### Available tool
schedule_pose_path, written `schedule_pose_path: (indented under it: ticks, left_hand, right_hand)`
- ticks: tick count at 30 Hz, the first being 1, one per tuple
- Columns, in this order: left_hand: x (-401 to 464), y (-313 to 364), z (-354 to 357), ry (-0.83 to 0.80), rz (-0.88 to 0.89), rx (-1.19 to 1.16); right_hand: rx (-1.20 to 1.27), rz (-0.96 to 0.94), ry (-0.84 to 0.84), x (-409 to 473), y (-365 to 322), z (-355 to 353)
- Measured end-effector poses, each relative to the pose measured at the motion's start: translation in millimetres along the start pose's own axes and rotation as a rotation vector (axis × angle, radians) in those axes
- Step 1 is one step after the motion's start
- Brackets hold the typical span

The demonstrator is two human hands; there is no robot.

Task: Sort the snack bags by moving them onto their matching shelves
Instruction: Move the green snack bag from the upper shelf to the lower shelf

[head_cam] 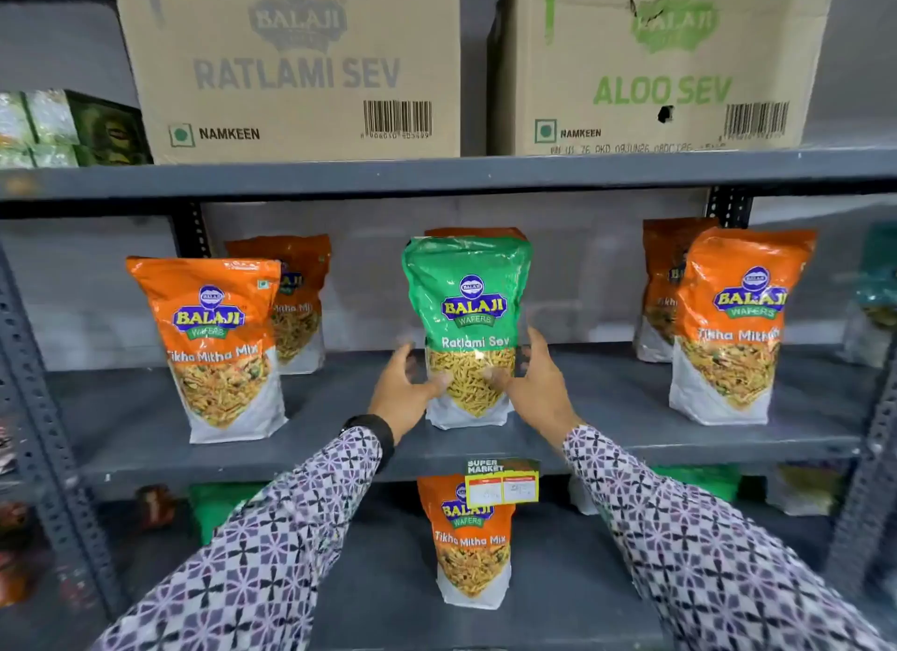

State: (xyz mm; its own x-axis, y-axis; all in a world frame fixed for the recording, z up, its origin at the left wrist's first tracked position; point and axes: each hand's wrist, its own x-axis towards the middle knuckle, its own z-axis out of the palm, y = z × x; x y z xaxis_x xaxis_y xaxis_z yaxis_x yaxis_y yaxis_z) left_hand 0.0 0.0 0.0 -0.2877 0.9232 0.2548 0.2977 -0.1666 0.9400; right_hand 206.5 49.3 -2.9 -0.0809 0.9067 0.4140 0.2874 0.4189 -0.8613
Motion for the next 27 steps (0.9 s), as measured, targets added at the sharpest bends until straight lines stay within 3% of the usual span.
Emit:
schedule_pose_path:
  ticks: [6,18,27]
  left_hand:
    - [6.7,1.2,10.3,-0.015,0.004,-0.043]
    - [-81.7,14.1,-54.9,0.031,0.185,-0.026]
    - [-191.2,-48.5,-112.7,0.11,0.068,-0.033]
  right_hand:
    - [0.134,0.077,-0.05,9.5,-4.5,6.1]
    - [0.162,-0.086,-0.092,-65.5,-49.5,20.7]
    - [0.09,-0.01,-0.25,-171.4,-44.7,69.9]
